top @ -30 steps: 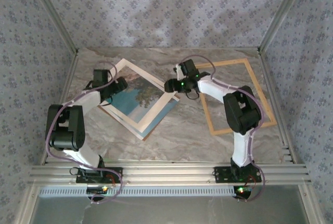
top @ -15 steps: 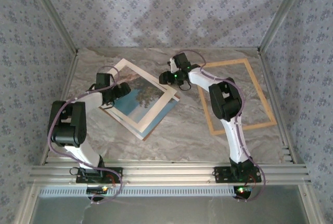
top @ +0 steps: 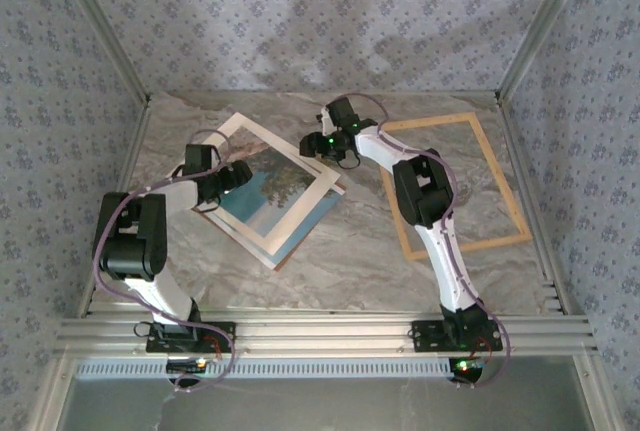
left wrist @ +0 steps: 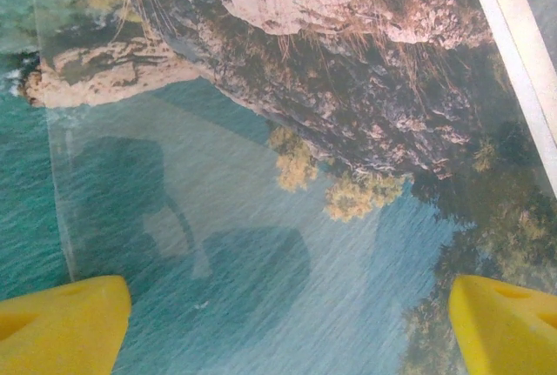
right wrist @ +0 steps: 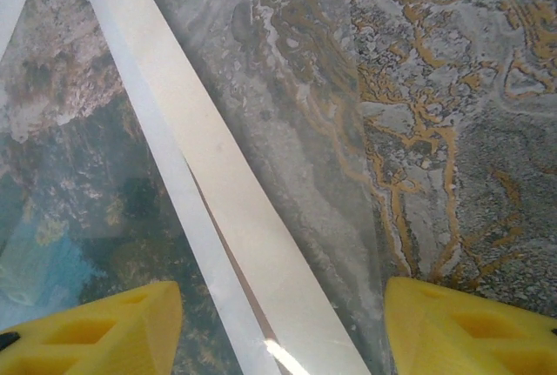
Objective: Put the photo into the frame
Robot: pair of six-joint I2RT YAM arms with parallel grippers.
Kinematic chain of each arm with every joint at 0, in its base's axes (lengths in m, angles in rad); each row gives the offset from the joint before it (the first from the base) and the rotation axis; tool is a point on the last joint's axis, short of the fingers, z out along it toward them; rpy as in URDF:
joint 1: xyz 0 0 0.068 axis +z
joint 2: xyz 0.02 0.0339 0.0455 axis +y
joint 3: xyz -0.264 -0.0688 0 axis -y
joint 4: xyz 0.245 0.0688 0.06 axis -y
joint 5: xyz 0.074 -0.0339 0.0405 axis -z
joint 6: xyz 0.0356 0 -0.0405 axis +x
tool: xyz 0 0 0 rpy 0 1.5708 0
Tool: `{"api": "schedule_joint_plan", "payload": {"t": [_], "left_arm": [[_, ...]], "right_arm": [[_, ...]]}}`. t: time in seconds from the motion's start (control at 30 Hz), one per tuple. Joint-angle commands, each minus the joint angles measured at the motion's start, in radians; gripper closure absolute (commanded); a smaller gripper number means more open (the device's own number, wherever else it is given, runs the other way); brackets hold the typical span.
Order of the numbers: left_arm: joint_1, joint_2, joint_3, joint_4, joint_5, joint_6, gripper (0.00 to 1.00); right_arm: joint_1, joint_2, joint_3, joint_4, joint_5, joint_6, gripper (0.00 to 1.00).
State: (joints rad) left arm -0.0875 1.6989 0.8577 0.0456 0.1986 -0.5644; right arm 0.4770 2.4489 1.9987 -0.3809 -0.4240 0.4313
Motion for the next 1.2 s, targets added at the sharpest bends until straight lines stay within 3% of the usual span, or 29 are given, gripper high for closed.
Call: {"api": "schedule_joint_plan", "payload": {"t": [0.0,0.37,1.03,1.17], "left_arm": [[-0.006,0.035,-0.028,-0.010,0.035,0.014,0.05],[-0.006,0.056,-0.031,0.000,0.043,0.018,0.06],[-0.007,0.056,-0.031,-0.001,0.038,0.028,0.06],[-0.006,0.055,-0.030,-0.002,0.038,0.029,0.06]], "right_arm": [[0.018,0.045,0.039,-0.058,-0.050,0.027,0.35],[-0.005,-0.005,0.035,-0.010,-0.189,0.080,0.39],[-0.057,-0.096,-0.091,0.169,-0.309,0.190,0.34],[-0.058,-0.096,-0.095,0.169,-0.310,0.191,0.41]]}}
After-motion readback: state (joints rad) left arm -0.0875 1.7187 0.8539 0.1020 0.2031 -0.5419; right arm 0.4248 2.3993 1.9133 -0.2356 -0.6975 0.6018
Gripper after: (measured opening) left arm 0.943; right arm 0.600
